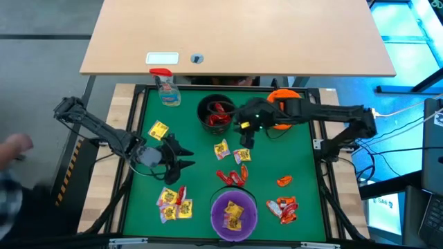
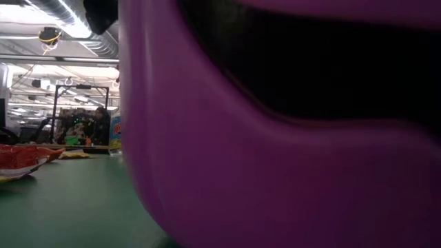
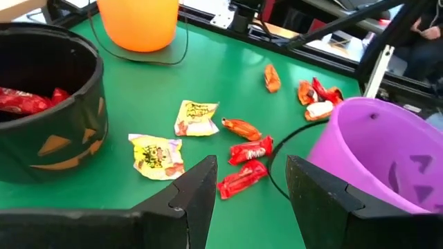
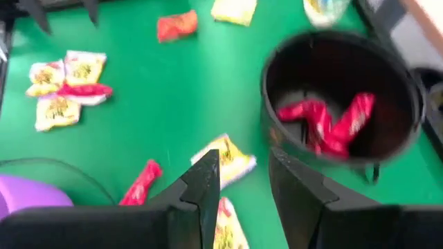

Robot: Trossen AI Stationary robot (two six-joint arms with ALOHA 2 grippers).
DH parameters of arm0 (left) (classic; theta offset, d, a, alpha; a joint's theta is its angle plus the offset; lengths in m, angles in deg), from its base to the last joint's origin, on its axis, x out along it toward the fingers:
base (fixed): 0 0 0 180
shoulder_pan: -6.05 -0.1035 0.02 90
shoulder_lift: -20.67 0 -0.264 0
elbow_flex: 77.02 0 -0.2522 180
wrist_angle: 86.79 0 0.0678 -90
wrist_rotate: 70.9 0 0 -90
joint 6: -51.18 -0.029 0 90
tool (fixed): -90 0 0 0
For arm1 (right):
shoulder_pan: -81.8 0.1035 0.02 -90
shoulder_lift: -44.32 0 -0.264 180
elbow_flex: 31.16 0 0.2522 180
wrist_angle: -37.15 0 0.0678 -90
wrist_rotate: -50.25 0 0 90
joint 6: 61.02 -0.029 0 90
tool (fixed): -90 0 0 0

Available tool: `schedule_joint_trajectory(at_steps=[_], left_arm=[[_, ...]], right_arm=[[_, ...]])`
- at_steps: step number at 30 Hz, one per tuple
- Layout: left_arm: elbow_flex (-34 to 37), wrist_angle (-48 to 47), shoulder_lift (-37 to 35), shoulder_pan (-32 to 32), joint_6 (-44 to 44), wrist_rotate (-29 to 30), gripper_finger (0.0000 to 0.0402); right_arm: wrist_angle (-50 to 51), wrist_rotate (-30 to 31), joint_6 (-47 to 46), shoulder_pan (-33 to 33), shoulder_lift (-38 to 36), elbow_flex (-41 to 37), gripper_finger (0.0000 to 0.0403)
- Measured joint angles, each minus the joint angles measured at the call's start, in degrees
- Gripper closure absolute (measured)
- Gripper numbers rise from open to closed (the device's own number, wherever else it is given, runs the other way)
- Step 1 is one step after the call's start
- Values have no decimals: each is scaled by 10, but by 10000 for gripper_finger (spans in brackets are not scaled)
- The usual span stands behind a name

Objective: Sort candy
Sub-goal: Put the orange chocolate into the orange bucket

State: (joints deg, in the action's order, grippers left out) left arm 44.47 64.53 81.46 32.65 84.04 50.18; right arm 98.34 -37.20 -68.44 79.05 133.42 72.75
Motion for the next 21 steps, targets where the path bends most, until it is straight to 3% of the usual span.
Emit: schedule_joint_trajectory(at_steps=[8, 11, 21], left_arm=[[0, -4, 0, 29, -25, 38, 239], [0, -21, 0, 39, -32, 43, 239], [0, -22, 0, 39, -32, 69, 239]], right_arm=[[-102, 16, -66, 61, -101, -165, 282], [-109, 48, -87, 95, -134, -217, 282], [-154, 135, -167, 171, -220, -319, 282]])
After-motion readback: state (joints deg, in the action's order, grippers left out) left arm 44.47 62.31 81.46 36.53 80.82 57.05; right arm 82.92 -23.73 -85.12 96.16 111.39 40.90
